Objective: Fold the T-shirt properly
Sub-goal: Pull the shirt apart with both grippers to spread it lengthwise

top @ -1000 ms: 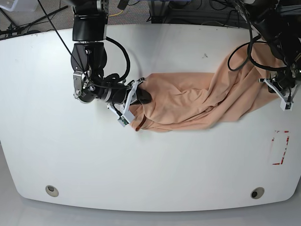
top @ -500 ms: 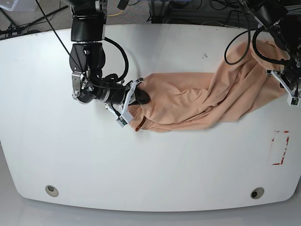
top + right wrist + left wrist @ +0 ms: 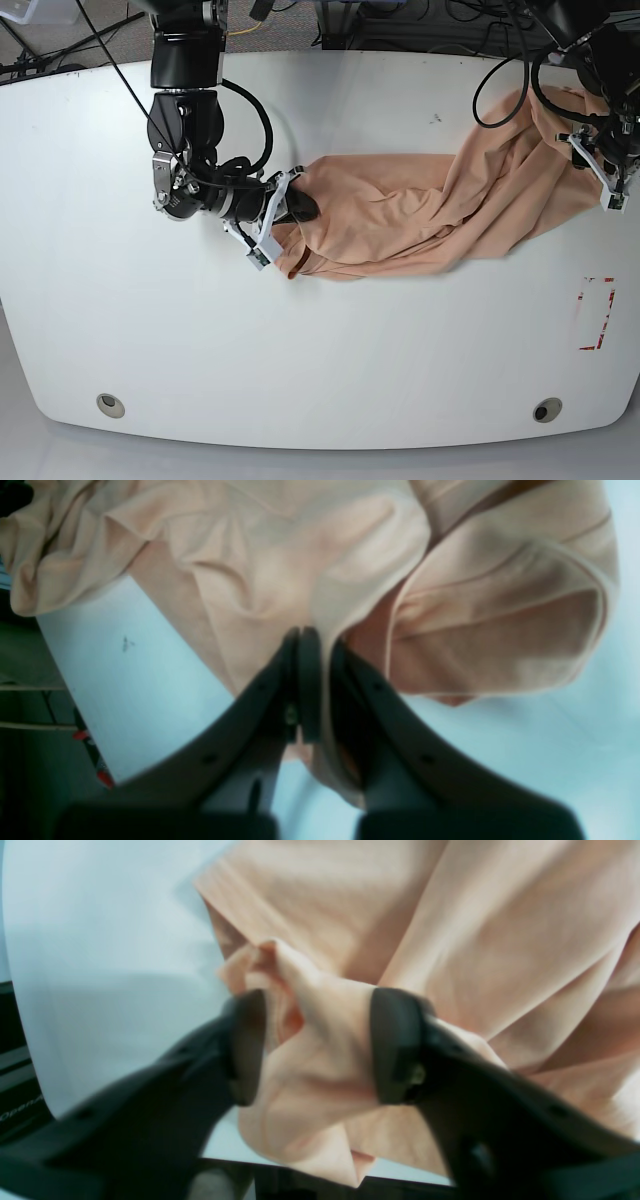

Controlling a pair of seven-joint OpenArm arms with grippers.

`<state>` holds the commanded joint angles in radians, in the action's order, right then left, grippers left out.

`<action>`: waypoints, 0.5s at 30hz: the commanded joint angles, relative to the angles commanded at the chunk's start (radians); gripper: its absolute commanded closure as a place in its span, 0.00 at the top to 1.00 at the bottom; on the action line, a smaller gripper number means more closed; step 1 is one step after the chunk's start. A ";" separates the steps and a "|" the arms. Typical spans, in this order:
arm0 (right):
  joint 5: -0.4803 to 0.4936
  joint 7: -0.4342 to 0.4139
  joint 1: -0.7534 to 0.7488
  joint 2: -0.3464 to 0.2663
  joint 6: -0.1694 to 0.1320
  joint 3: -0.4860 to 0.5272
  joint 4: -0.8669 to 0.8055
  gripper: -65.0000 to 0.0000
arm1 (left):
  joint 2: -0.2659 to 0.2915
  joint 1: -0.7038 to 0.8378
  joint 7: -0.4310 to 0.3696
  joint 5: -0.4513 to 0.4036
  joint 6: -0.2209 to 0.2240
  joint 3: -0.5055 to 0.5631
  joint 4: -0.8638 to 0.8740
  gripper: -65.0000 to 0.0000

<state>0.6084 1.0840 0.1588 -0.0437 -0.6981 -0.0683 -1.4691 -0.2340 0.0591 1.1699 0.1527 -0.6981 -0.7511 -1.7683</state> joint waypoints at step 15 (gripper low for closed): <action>0.000 0.000 0.000 -0.002 0.000 0.000 0.000 0.00 | -0.009 -0.120 -0.008 -0.009 0.000 -0.015 0.144 0.73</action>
<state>0.6084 1.0840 0.1588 -0.0453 -0.6981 -0.0683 -1.4691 -0.2432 -0.0606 1.1623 0.1435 -0.6981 -0.7664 -1.6241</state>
